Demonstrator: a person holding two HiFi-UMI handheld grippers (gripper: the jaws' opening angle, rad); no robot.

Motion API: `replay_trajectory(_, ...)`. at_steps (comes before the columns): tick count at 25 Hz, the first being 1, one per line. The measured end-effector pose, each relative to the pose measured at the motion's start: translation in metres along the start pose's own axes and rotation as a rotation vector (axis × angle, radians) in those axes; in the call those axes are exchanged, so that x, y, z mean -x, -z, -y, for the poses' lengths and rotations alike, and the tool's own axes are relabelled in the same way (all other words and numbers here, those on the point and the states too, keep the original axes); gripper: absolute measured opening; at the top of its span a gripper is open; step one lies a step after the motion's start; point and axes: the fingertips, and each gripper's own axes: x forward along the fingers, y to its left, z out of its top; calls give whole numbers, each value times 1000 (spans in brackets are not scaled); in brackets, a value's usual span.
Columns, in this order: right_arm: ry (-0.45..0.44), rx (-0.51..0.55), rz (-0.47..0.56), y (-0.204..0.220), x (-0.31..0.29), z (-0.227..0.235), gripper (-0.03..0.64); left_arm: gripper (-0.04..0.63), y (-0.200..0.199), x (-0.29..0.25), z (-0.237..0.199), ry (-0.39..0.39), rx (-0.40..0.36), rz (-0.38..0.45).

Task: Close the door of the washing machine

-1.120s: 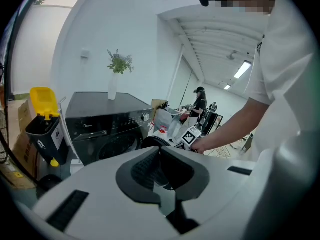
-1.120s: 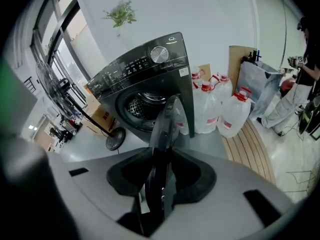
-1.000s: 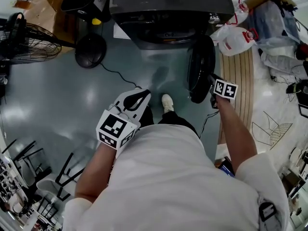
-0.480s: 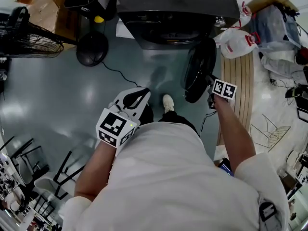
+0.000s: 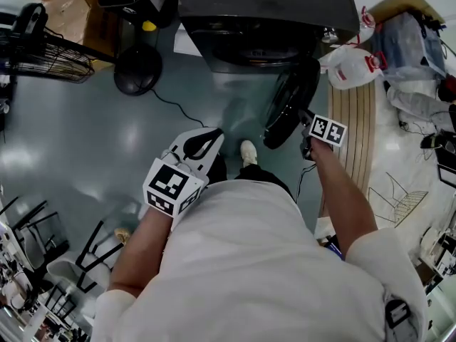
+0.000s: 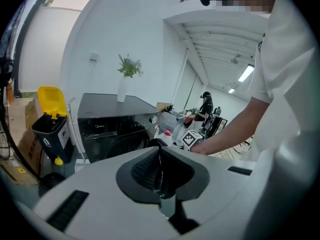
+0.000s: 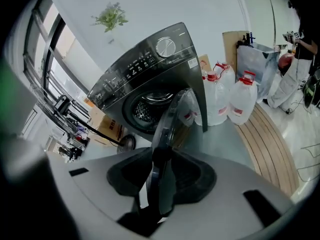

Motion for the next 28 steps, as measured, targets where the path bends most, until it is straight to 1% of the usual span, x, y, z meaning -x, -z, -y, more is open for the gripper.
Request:
replay_trajectory(10, -48, -50, -5, -5, -21, -27, 117, 21, 5, 11, -9, -39, 18, 5)
replay_trajectory(19, -92, -132, 9, -13, -40, -52, 118, 21, 8, 22, -19, -73, 34, 12)
replay_trajectory(28, -127, -166, 11, -25, -57, -74, 117, 21, 9, 29, -30, -101, 48, 13)
